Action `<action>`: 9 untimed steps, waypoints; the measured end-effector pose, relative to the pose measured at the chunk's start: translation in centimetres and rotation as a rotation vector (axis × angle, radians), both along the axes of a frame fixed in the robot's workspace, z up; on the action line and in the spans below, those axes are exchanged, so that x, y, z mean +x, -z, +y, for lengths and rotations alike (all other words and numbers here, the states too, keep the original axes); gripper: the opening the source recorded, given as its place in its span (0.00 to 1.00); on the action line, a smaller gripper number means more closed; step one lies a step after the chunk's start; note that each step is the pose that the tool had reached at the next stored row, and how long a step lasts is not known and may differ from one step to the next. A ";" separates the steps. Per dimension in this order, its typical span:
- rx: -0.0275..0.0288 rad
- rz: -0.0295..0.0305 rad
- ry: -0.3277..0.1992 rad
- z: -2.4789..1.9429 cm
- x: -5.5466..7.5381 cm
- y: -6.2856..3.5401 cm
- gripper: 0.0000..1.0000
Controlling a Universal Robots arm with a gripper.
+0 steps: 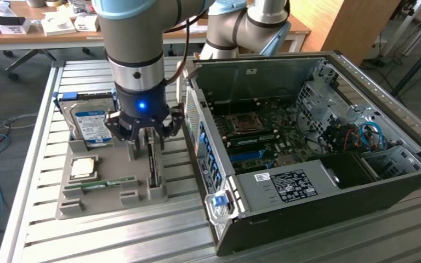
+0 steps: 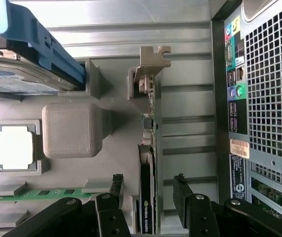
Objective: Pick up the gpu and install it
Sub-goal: 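Pick up the gpu and move the gpu toward the slot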
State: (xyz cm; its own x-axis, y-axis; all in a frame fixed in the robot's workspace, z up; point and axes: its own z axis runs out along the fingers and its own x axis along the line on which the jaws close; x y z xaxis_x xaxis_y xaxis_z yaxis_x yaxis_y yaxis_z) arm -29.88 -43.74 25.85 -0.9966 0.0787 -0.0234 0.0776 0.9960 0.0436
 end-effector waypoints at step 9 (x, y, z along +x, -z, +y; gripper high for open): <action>-0.0004 0.0002 0.000 0.00 0.0 0.45 0.53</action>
State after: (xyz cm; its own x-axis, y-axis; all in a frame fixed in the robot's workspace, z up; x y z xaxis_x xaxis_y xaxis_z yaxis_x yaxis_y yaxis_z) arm -29.88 -43.74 25.40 -0.9966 0.0787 -0.0233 0.0776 0.9960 0.0432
